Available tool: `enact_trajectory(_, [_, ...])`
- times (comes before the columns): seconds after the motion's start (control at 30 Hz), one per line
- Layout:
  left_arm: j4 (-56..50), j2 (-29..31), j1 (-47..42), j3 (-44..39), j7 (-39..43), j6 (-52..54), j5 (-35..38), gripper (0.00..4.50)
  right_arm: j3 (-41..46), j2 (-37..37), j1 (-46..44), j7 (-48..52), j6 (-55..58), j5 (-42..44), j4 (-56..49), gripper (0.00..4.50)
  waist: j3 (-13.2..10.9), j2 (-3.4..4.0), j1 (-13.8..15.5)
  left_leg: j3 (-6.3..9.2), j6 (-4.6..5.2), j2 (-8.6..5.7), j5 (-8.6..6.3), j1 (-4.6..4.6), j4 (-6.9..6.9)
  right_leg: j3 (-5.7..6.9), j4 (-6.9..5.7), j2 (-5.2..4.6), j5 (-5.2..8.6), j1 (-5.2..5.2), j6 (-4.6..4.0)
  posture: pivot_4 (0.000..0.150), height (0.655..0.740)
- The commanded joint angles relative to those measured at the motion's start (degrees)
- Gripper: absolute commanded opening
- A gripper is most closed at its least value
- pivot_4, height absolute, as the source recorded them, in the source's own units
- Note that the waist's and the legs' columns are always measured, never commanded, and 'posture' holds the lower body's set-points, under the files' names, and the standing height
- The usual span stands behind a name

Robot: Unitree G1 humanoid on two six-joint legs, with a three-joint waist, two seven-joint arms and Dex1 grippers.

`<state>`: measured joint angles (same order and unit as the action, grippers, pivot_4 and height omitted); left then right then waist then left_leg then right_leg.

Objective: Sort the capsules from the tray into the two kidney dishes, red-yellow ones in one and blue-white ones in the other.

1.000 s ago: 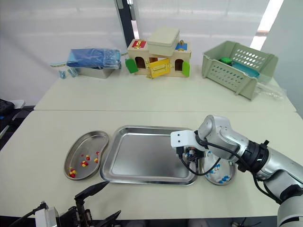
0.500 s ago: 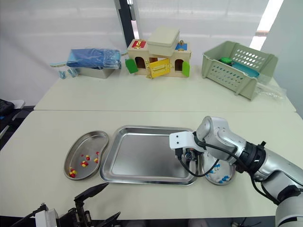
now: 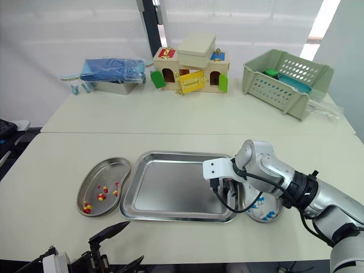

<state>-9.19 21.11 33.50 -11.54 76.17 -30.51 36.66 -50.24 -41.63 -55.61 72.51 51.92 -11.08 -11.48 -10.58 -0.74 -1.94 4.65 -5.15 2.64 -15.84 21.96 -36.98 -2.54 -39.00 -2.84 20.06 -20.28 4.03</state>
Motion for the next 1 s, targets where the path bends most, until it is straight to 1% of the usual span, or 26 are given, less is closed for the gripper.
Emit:
enact_trajectory(0.03, [-0.05,0.14,0.25,0.16,0.78,-1.16,0.98,4.50,0.85,0.43,0.46,0.32,-0.06,-0.56,0.00,0.32,0.00,0.00,0.00,0.00,0.00,0.00,0.00,0.00,0.00,0.00,0.00,0.00,0.00,0.00,0.00,0.150,0.7400])
enact_trajectory(0.1, [0.24,0.15,0.14,0.03,1.05,-1.28,1.08,4.50,0.98,0.51,0.51,0.28,-0.02,-0.63,0.01,0.01,0.00,0.00,0.00,0.00,0.00,0.00,0.00,0.00,0.00,0.00,0.00,0.00,0.00,0.00,0.00,0.150,0.7400])
enact_trajectory(0.33, [0.93,0.16,-0.36,-0.15,1.59,-1.46,1.34,4.50,1.46,0.64,0.73,0.26,0.30,-0.53,-0.31,0.01,0.00,0.00,0.00,0.01,0.00,0.00,0.00,0.00,0.00,0.00,0.00,0.00,0.00,0.01,0.00,0.150,0.7400])
enact_trajectory(0.4, [1.14,0.28,-0.69,-0.23,1.86,-1.49,1.56,4.50,3.36,1.02,0.95,0.08,1.00,0.82,-0.95,0.01,0.00,0.00,0.00,0.00,0.00,0.00,0.00,0.00,0.00,0.00,0.00,0.00,0.00,0.01,0.00,0.150,0.7400])
enact_trajectory(0.5, [0.34,1.36,-2.05,-0.10,3.18,-0.96,2.48,4.50,15.56,1.77,4.46,0.89,4.09,9.93,-6.43,0.01,-0.01,-0.01,0.05,0.01,0.00,0.00,0.00,0.02,0.00,0.02,0.00,0.00,0.00,0.00,0.00,0.150,0.7400])
enact_trajectory(0.67, [-0.19,3.59,-4.98,2.00,8.01,0.03,3.64,4.50,34.19,-3.26,16.72,1.87,3.23,21.60,-14.39,0.01,-0.01,-0.11,0.62,0.04,0.00,-0.04,0.00,0.10,0.01,0.08,0.10,-0.03,0.00,0.06,0.01,0.150,0.7400])
enact_trajectory(0.73, [-0.36,4.13,-6.49,3.15,9.35,0.89,4.05,4.50,39.85,-6.14,21.70,2.09,1.69,24.17,-16.27,0.01,-0.01,-0.12,0.78,0.06,0.00,-0.04,0.00,0.09,0.00,0.12,0.11,-0.03,0.00,0.11,0.01,0.150,0.7400])
enact_trajectory(0.87, [0.03,4.71,-8.83,4.75,11.07,2.33,4.63,4.50,48.99,-10.24,29.68,1.59,-0.48,28.72,-18.30,0.01,-0.04,-0.07,0.04,0.04,0.00,-0.04,0.00,0.03,0.00,0.07,0.03,-0.01,0.00,0.10,0.01,0.150,0.7400])
enact_trajectory(0.93, [0.91,4.92,-11.12,5.96,12.27,3.27,4.76,4.50,55.64,-13.38,36.78,1.32,-2.64,29.04,-17.85,0.01,-0.03,-0.07,0.18,0.04,0.02,-0.02,0.00,-0.03,0.02,0.02,0.03,0.04,0.00,0.11,0.00,0.150,0.7400])
enact_trajectory(1.0, [1.66,5.01,-12.81,6.59,13.10,3.98,4.77,4.50,59.47,-15.36,42.13,0.29,-5.35,28.64,-16.85,0.01,-0.03,-0.08,0.25,0.03,0.01,-0.02,0.00,-0.01,0.01,0.03,0.04,0.04,0.00,0.14,0.00,0.150,0.7400])
